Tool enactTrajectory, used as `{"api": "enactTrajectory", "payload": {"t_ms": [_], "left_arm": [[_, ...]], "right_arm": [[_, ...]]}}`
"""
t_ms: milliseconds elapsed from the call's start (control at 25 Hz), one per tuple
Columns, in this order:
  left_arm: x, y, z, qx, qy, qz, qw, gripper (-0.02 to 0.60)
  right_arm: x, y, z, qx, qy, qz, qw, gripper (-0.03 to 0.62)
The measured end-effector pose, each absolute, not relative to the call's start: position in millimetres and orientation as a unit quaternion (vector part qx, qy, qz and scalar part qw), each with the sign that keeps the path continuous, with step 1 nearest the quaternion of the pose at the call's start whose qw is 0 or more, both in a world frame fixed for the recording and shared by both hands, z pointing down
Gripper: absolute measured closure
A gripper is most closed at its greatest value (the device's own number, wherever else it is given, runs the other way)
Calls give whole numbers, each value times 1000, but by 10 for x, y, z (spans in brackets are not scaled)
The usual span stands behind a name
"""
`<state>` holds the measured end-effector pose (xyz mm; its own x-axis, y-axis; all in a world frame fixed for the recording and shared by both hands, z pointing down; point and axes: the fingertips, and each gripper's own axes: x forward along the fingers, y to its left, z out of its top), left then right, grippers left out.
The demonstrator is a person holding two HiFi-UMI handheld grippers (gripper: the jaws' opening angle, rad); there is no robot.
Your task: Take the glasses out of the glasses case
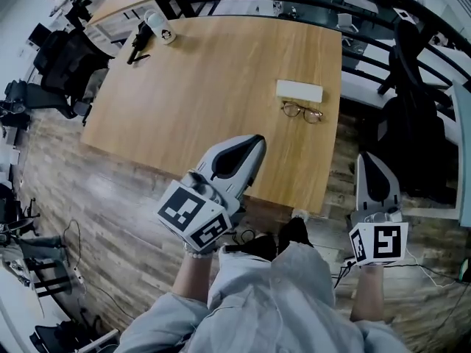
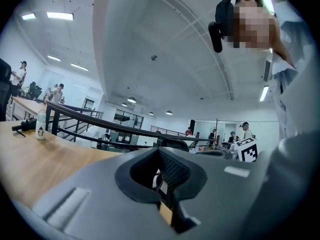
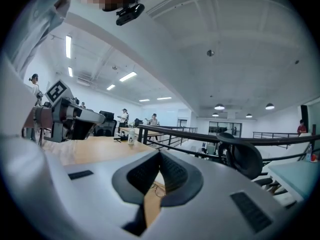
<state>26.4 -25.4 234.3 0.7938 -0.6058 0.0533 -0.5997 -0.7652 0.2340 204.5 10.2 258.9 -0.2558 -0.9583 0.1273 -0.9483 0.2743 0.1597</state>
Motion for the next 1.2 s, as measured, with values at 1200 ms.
{"api": "enactTrajectory", "payload": {"t_ms": [1200], "left_arm": [[29, 775, 1769, 961, -259, -50, 87, 578]], "right_arm": [[1396, 1144, 1844, 601, -795, -67, 56, 593]]}}
